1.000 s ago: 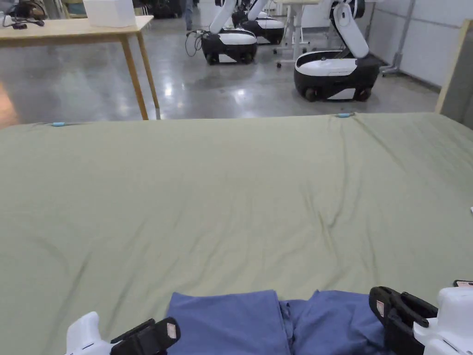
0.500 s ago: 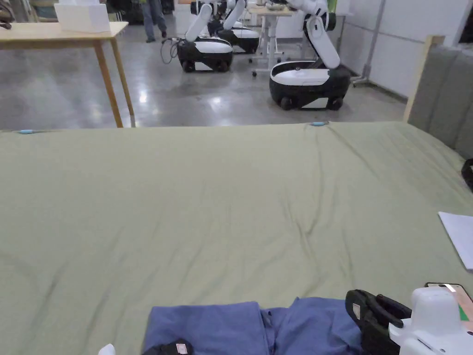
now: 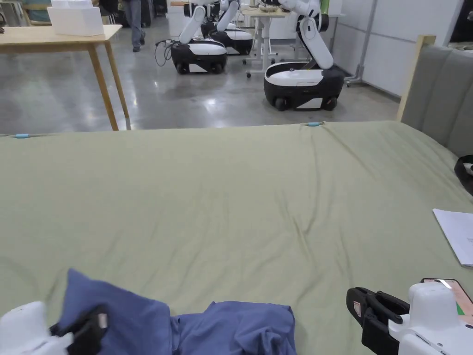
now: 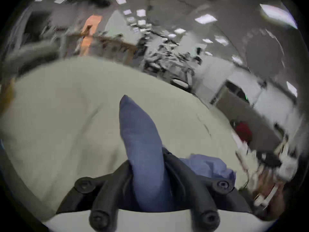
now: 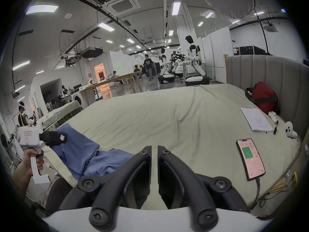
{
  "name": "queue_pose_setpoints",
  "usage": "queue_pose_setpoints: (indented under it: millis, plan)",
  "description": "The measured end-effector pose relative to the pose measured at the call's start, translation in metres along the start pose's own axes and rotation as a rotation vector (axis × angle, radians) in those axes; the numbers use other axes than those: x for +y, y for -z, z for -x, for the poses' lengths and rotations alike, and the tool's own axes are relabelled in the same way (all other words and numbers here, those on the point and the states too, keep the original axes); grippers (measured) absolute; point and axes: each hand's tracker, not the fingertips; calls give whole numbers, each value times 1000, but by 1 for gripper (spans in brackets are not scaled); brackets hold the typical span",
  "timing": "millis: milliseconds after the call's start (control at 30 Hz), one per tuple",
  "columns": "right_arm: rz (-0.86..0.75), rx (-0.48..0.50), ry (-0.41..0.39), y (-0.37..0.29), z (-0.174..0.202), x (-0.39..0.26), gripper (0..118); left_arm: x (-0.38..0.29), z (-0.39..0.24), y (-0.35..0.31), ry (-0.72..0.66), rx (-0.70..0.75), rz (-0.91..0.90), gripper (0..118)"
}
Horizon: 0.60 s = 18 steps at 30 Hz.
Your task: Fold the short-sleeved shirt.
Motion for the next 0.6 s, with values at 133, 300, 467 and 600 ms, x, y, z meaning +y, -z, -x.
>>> queue_pose_setpoints:
  millis: [133,300,467,600]
  plan:
    - [-3,-4,-8,-4,0,-3,9,-21,-116,42,296,-92,88,9]
    - [-8,-32,-36,-15,-6,-9,9,-78,-198,123,494,-73,307,10]
    - [23,-22,-42,-20,-14,-11,9,-57,-179,108,307,-165,301,116]
    - [41,4,-26,-14,-15,-13,9,-17,-146,53,138,-255,131,115]
